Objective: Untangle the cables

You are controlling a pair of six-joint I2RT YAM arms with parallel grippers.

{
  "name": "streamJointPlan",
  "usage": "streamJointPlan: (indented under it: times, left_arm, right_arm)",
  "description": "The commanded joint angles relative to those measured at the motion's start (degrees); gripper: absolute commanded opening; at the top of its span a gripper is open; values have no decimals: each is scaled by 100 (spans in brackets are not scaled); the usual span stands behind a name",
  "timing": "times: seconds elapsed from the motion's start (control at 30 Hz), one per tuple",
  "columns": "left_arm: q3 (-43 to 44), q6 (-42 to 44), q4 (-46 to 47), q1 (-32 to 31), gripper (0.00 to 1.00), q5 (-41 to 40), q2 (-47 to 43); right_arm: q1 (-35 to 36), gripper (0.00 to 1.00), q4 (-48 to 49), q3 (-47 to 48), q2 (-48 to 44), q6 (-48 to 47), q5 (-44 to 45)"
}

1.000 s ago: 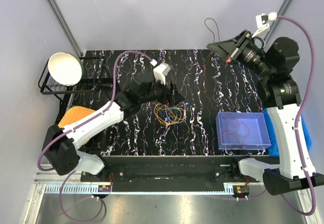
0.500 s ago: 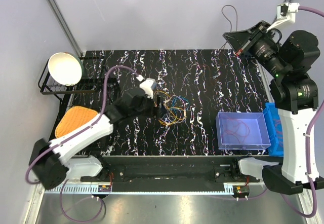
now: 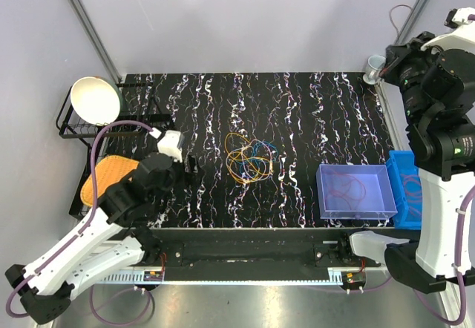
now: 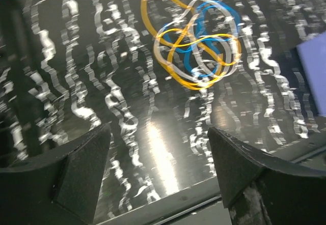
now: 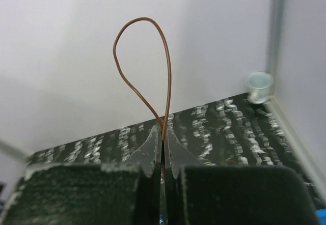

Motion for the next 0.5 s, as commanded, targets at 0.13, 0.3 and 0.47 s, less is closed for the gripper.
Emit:
streamJointPlan:
  times: [0.13,0.3,0.47]
  left_arm:
    - [10,179,-242,-26,81,-556,175]
    - [28,188,-269,-61,81,-573,264]
    - [1,179,-269,-167,81,-644,150]
  right_arm:
    - [29,0,119,238,-64,-951,2486]
    - [37,0,495,37,-46,-1530,3697]
    - [-24,0,1190,-473,-151,-2295,4342]
